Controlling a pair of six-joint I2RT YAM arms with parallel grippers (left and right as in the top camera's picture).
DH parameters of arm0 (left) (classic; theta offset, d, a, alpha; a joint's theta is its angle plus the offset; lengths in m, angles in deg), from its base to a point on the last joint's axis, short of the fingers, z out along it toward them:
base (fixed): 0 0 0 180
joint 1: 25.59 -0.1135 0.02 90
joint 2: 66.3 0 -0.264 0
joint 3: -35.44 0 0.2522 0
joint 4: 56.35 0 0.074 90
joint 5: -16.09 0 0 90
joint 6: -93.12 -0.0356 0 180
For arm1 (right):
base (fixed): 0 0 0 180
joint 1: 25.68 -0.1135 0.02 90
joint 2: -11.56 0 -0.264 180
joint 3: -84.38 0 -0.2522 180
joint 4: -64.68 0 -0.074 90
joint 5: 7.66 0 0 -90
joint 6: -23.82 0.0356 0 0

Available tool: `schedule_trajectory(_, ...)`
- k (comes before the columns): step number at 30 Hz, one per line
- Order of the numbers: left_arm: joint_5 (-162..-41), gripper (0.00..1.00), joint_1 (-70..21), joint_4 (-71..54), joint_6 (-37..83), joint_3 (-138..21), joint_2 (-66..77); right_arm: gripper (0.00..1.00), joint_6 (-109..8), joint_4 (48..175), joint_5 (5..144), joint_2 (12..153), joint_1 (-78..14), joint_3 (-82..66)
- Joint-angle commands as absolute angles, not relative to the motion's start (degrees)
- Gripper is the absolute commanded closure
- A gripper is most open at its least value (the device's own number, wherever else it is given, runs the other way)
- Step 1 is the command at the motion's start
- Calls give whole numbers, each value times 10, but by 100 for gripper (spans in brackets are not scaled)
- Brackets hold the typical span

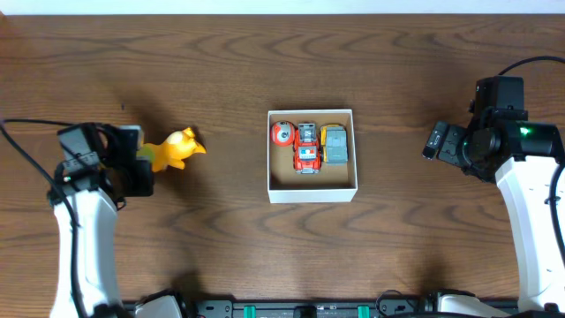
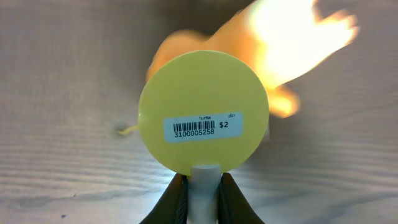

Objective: Pack container
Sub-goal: 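Carry the yellow toy with left gripper over the box and lower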

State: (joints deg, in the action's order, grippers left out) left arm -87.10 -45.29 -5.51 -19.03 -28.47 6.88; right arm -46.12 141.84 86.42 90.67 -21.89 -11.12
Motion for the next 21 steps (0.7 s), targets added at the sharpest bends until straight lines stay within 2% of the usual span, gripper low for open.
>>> schedule_trajectory(1, -874, 94, -397, -52, -141, -296, 18, 1, -472, 1418, 870, 906, -213, -115)
schedule_trajectory(10, -874, 94, -150, -56, -157, -311, -71, 1, -472, 1419, 870, 906, -213, -115)
schedule_trajectory(15, -874, 94, -29, -99, -157, -339, -61, 1, -472, 1419, 870, 907, -214, -119)
schedule_trajectory(21, -856, 94, 58, -114, -177, -376, 7, 1, -472, 1408, 870, 907, -213, -150)
